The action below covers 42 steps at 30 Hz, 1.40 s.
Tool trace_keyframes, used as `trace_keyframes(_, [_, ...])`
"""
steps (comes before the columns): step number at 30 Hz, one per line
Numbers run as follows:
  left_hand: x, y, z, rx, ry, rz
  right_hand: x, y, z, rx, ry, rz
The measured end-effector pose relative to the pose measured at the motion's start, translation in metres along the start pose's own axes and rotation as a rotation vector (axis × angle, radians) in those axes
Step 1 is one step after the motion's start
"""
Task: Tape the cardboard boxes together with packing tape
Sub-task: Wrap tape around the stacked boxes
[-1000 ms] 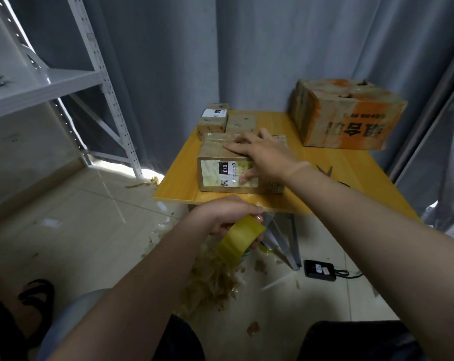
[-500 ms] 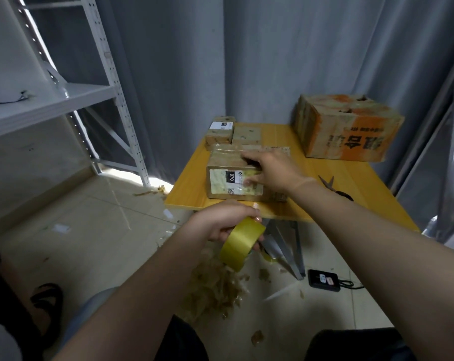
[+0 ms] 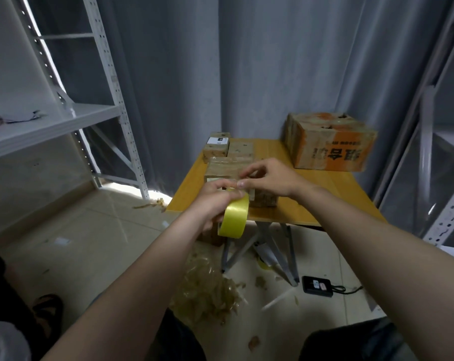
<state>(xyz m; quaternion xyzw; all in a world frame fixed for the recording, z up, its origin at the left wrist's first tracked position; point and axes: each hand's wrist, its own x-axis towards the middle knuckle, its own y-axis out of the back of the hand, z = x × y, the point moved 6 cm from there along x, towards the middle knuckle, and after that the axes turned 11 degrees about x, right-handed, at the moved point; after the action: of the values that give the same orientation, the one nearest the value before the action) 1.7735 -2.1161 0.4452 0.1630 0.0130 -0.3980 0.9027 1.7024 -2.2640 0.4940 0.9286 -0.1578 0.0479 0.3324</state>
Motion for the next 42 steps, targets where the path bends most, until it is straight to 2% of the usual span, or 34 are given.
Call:
trace_keyframes(2, [-0.005,0.001,0.007,0.019,-0.036,0.023,-0.002,0.0,-0.006,-0.03,0.0,-0.009])
trace_keyframes(6, [-0.011,-0.003,0.014,0.022,-0.049,0.04,-0.002,0.007,-0.02,-0.082,0.006,0.105])
trace_keyframes(10, [-0.009,-0.013,0.017,-0.088,-0.032,-0.068,0.001,0.01,-0.032,-0.159,-0.038,0.166])
trace_keyframes(12, [-0.007,-0.013,0.019,-0.12,-0.051,-0.071,0.001,0.016,-0.037,-0.175,-0.055,0.194])
trace_keyframes(15, [-0.007,-0.011,0.018,-0.066,-0.096,-0.026,0.001,0.028,-0.053,-0.107,0.001,0.284])
trace_keyframes(17, [-0.008,-0.01,0.013,-0.114,-0.108,-0.008,0.004,0.033,-0.064,-0.07,0.047,0.318])
trace_keyframes(21, [-0.017,-0.012,0.019,-0.075,-0.201,-0.056,0.009,0.046,-0.058,0.011,-0.004,0.368])
trace_keyframes(25, [-0.017,-0.014,0.011,0.033,-0.154,-0.114,0.012,0.054,-0.055,0.007,-0.041,0.325])
trace_keyframes(27, [-0.02,-0.018,-0.003,0.108,-0.071,-0.135,0.018,0.059,-0.054,0.057,-0.048,0.35])
trace_keyframes(29, [-0.02,-0.025,-0.015,-0.014,-0.004,-0.193,0.024,0.063,-0.049,0.078,-0.074,0.391])
trace_keyframes(31, [-0.017,-0.024,-0.017,-0.128,-0.015,-0.18,0.029,0.066,-0.041,0.123,-0.107,0.421])
trace_keyframes(35, [-0.007,-0.024,-0.017,-0.018,-0.06,-0.178,0.046,0.069,-0.033,0.153,-0.149,0.431])
trace_keyframes(39, [-0.001,-0.026,-0.034,-0.002,0.1,-0.236,0.07,0.073,-0.028,0.216,-0.179,0.479])
trace_keyframes(42, [0.012,-0.028,-0.036,-0.058,0.146,-0.249,0.084,0.078,-0.011,0.186,-0.219,0.508])
